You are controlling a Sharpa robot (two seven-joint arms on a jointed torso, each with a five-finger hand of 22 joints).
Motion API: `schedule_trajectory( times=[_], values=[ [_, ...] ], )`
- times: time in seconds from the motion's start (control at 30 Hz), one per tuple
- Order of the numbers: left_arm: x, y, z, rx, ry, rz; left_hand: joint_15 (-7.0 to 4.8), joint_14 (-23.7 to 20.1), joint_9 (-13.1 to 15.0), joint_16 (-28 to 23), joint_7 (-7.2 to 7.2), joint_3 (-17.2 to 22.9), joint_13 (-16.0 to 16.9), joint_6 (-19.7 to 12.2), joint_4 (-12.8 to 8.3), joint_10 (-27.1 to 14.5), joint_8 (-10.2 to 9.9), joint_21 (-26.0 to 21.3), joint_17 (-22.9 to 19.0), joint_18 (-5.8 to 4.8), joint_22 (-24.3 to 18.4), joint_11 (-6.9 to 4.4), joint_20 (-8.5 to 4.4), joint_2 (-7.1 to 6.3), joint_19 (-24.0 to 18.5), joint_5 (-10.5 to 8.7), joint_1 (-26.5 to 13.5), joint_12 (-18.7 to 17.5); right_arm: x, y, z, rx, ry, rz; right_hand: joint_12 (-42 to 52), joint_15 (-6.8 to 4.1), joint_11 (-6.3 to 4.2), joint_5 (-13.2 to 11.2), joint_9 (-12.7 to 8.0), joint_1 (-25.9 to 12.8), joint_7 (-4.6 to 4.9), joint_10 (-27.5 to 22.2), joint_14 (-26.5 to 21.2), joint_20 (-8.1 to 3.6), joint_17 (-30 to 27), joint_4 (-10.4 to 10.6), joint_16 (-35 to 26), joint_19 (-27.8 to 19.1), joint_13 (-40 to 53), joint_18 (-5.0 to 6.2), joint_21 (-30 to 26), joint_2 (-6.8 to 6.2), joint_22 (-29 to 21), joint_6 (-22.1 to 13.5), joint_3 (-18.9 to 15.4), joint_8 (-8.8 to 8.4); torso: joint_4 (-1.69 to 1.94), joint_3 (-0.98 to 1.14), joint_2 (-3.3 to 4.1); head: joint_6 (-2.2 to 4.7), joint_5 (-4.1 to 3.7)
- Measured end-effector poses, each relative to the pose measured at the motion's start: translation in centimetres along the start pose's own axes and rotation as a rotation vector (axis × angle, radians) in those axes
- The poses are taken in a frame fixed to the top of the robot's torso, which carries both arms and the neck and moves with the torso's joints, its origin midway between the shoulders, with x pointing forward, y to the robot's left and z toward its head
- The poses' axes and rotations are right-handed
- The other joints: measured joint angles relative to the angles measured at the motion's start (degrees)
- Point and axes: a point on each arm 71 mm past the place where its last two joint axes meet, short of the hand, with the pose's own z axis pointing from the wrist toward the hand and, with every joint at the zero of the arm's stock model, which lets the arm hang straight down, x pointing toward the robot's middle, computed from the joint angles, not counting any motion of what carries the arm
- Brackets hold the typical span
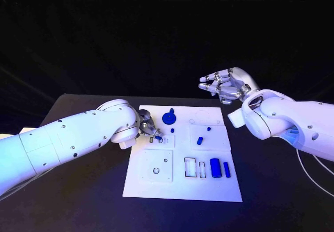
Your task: Assemble the parts on the task board
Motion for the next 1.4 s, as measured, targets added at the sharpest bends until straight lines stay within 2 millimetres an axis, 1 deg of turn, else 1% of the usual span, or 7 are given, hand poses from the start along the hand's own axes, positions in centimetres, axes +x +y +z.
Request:
schedule_trajectory(
  times=[0.17,0.73,0.97,1.03,1.17,1.3,1.4],
  values=[
    [0.24,-0.21,0.01,0.014,-0.017,0.001,0.0,0.0,0.0,0.0,0.01,1.0,0.0,0.0,-0.7,0.0,0.0,0.2,0.0,0.0,0.0,0.0,0.0,-0.36,0.0,-0.12,-0.4,0.0,0.0,-0.06,0.0,0.003,0.001,0.002,0.0,0.0,0.0,0.0,0.0,0.0,0.0,0.0,0.0,0.0,0.0,0.0,0.0,0.0,0.0,0.0,0.0,0.0,0.0,0.0,0.0,0.0,-0.06,0.03,0.05,0.01,0.1],
    [0.42,-0.38,-0.15,0.01,0.015,0.078,0.0,0.0,0.0,0.0,0.04,1.0,-0.3,0.0,-0.7,0.0,-0.2,0.2,0.0,0.0,0.0,0.01,0.0,-0.13,0.0,0.01,-0.6,0.0,0.01,-0.18,0.01,0.011,0.008,0.005,-0.2,0.0,0.01,0.0,0.0,0.0,0.0,0.0,0.0,0.0,0.0,0.0,0.0,0.0,-0.1,0.0,-0.3,0.0,-0.1,0.0,0.0,0.0,-0.07,0.03,0.07,-0.48,0.39],
    [0.47,-0.64,-0.19,0.007,0.029,0.12,0.0,0.0,0.1,0.0,0.12,1.0,-0.4,0.1,-0.7,0.0,0.4,0.2,0.0,0.0,0.0,0.01,0.0,-0.12,0.0,0.0,-0.6,0.0,0.03,-0.21,0.01,0.013,0.009,0.005,-0.2,0.0,0.01,0.0,0.0,0.0,0.0,0.0,0.0,0.0,0.0,0.0,0.0,0.0,-0.1,0.0,-0.3,0.0,-0.3,0.0,0.0,0.0,-0.1,0.06,0.07,-0.65,0.49],
    [0.46,-0.72,-0.19,0.007,0.03,0.129,0.0,0.0,0.1,0.0,0.12,1.0,-0.5,0.1,-0.7,0.0,0.5,0.2,0.0,0.0,0.0,0.01,0.0,-0.12,0.0,0.0,-0.6,0.0,0.0,-0.23,0.0,0.013,0.009,0.005,-0.2,0.0,0.22,0.0,0.0,0.0,0.0,-0.2,0.0,-0.21,0.0,0.0,0.0,-0.2,-0.2,0.0,-0.3,0.0,-0.4,0.0,0.0,0.0,-0.09,0.06,0.07,-0.7,0.46],
    [0.45,-0.8,-0.2,0.008,0.029,0.14,0.0,0.0,0.1,0.0,0.12,1.1,-0.5,0.1,-0.6,0.0,0.5,0.2,0.0,0.0,0.0,0.01,0.0,-0.12,0.0,0.0,-0.6,0.0,-0.04,-0.24,-0.03,0.013,0.009,0.003,-0.2,0.0,0.22,0.0,0.0,0.0,0.0,-0.2,0.0,-0.21,0.0,0.0,0.0,-0.2,-0.2,0.0,-0.3,0.0,-0.4,0.0,0.0,0.0,-0.07,0.05,0.09,-0.75,0.44],
    [0.43,-0.87,-0.18,0.008,0.029,0.145,0.0,0.0,0.1,0.0,0.13,1.2,-0.3,0.1,-0.5,0.2,0.5,0.2,0.0,0.0,0.0,0.17,0.0,0.25,0.0,-0.11,-1.0,0.0,-0.05,-0.24,-0.04,0.013,0.009,0.003,-0.2,0.0,0.22,0.0,0.0,0.0,0.0,-0.2,0.0,-0.21,0.0,0.0,0.0,-0.2,-0.2,0.0,-0.3,0.0,-0.4,0.0,0.0,0.0,-0.07,0.04,0.12,-0.75,0.46],
    [0.41,-0.91,-0.13,0.006,0.029,0.147,0.0,0.0,0.4,0.0,0.02,1.3,0.3,0.2,-0.4,0.9,0.5,0.2,0.0,0.0,0.0,-0.05,0.0,0.76,0.0,-0.12,-1.8,0.7,-0.04,-0.24,-0.05,0.013,0.009,0.002,-0.2,0.0,0.22,0.0,0.0,0.0,0.0,-0.2,0.0,-0.21,0.0,0.0,-0.2,-0.2,-0.3,0.0,-0.3,0.0,-0.4,0.0,0.0,0.0,-0.07,0.04,0.12,-0.74,0.46]
  ],
)
